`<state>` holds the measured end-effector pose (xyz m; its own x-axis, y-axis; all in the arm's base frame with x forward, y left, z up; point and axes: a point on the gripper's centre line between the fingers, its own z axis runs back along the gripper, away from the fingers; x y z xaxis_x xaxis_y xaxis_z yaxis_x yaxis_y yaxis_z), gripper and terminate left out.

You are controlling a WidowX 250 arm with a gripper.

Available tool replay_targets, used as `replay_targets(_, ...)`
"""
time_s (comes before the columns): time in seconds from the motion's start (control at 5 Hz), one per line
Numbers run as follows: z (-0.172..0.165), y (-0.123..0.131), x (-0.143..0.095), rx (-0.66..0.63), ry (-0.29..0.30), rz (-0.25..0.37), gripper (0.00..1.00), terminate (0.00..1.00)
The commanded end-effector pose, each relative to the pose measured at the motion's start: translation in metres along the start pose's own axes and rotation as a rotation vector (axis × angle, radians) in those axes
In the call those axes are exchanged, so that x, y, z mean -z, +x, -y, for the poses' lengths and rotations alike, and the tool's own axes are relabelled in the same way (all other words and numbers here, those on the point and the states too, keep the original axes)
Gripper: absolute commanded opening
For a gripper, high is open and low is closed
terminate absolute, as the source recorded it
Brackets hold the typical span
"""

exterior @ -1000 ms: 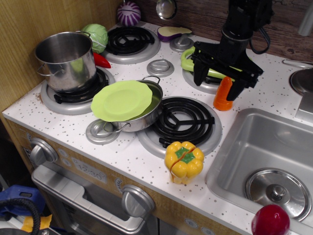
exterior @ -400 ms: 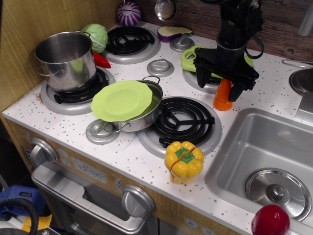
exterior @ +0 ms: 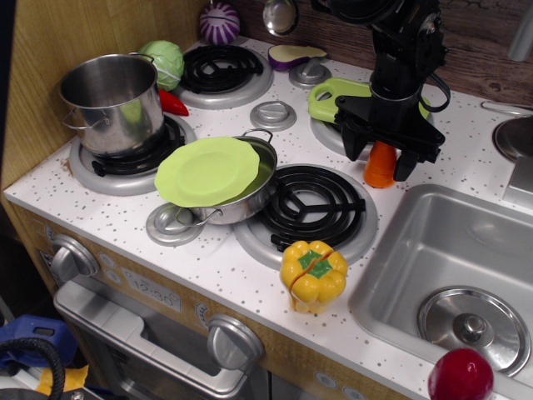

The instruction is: Put carrot on cutting board

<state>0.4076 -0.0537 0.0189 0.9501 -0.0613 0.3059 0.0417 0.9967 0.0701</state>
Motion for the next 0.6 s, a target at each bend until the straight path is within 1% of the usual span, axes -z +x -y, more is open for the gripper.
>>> replay_targets(0.0,-0.004,0.011,-0.014,0.001,0.017,0.062,0.00,0.00)
replay_targets(0.2,-0.009,0.015,-0.033,0.011,0.059,0.054,0.00,0.00)
replay_targets(0.4,-0.020,0.024,-0.057,0.027,0.106,0.058,0.00,0.00)
